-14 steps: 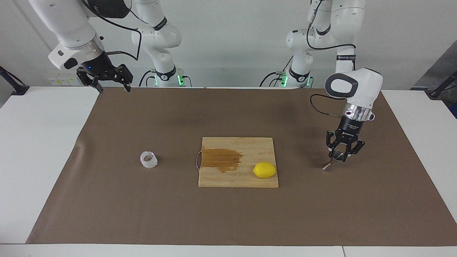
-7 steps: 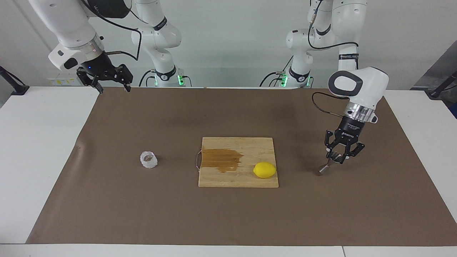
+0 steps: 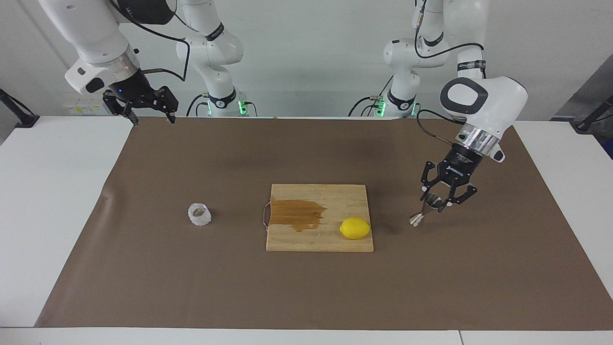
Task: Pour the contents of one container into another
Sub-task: 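Lift the metal cup with the left gripper and carry it over the board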
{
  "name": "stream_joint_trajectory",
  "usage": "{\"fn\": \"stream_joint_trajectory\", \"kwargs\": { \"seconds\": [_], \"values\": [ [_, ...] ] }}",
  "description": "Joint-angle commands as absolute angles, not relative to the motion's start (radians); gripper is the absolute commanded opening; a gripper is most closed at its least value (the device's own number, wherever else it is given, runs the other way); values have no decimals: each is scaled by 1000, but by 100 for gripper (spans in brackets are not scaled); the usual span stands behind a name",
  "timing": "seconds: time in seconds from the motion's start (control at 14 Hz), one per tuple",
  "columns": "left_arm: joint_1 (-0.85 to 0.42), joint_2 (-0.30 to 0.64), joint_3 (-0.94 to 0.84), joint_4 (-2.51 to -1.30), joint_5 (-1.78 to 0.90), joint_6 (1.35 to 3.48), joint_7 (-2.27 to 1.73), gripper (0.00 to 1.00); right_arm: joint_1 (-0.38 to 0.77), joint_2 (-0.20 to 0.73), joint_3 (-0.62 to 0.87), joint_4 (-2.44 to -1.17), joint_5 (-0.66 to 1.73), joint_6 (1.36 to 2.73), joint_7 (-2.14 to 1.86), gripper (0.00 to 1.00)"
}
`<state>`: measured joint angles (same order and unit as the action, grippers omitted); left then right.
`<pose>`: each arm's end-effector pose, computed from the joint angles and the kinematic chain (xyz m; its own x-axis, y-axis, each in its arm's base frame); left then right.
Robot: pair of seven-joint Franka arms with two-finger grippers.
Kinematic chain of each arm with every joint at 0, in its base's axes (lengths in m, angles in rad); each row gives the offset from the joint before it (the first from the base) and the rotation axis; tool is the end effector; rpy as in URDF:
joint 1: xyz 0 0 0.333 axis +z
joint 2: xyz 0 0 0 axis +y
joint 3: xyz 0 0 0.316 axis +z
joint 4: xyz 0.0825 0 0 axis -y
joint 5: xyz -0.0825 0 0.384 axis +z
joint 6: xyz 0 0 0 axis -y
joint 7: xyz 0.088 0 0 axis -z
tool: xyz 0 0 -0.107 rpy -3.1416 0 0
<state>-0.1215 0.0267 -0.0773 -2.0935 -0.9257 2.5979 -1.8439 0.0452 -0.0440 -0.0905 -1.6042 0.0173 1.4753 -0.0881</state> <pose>0.5763 -0.0996 0.4552 -0.5039 0.5025 -0.7026 0.7218 0.6917 -0.0230 0.5298 -0.0231 0.6247 0.9956 0.0450 -0.0828 0.0428 -0.9987 -0.0287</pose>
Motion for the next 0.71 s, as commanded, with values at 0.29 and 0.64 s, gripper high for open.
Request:
{"fn": "stream_joint_trajectory", "kwargs": {
  "seconds": [0.29,0.64],
  "values": [
    [-356,35,-69,-2016,-706,2595,-2070,0,43,-44,-91,-1603,14,1473,-83,100],
    [-552,81,-69,-2006,-683,2792,-2198,0,43,-44,-92,-1603,14,1473,-83,100]
  ]
}}
